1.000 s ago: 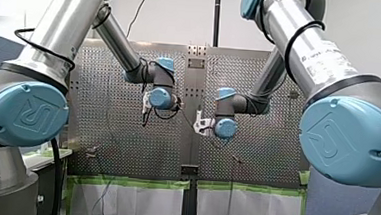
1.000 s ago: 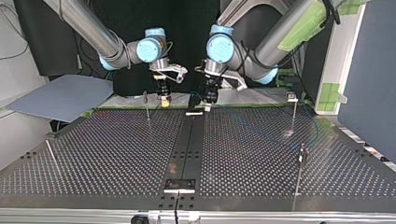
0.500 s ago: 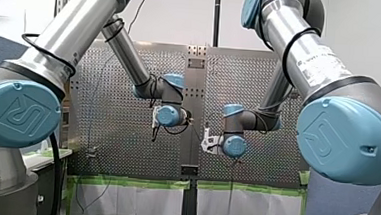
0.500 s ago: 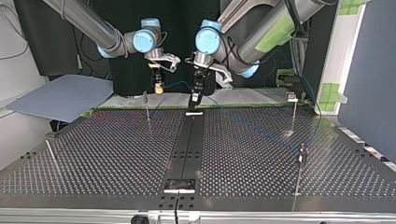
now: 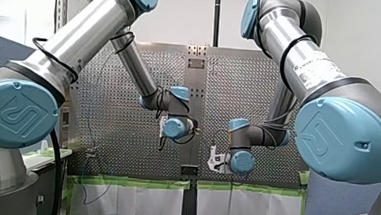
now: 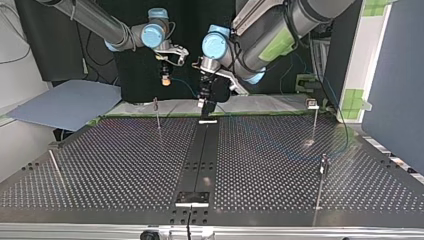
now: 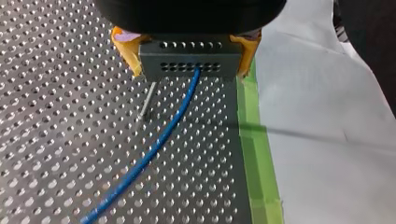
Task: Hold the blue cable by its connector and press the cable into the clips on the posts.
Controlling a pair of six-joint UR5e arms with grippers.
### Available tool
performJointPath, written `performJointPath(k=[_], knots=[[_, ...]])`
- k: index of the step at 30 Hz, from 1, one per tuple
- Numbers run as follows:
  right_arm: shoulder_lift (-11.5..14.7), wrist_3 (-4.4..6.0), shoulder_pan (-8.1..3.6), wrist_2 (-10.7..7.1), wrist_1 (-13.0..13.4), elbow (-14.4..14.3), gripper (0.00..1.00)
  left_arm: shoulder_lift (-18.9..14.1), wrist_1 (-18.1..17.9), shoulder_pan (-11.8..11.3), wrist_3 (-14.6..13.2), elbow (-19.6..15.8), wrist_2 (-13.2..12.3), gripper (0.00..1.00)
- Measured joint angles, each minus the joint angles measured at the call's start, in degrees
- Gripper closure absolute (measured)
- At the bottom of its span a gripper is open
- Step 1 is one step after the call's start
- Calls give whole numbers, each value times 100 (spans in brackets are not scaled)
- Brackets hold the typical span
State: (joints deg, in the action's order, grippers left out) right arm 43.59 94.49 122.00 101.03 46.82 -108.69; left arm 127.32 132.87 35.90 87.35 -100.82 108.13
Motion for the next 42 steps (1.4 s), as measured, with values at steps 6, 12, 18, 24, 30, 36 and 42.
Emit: performJointPath(k=[6, 12, 18, 24, 30, 36, 42], knots=[[-1, 22, -101, 80, 53, -10, 100, 305, -20, 130, 20, 230, -7, 100], [-2, 58, -262, 67, 148, -11, 100, 607, -30, 213, 48, 287, 25, 100], [-3, 55, -441, 50, 186, -17, 100, 959, -24, 272, 83, 383, 27, 100], [-3, 71, -623, 34, 309, -107, 100, 1282, 58, 359, 100, 648, 24, 100], [-3, 77, -764, 8, 429, -175, 100, 1645, 95, 457, 204, 829, 134, 100], [-5, -134, -917, -11, 462, -179, 100, 1954, 94, 571, 325, 965, 238, 100], [-10, -180, -1111, -100, 666, -183, 100, 2278, 115, 680, 463, 1126, 257, 100]])
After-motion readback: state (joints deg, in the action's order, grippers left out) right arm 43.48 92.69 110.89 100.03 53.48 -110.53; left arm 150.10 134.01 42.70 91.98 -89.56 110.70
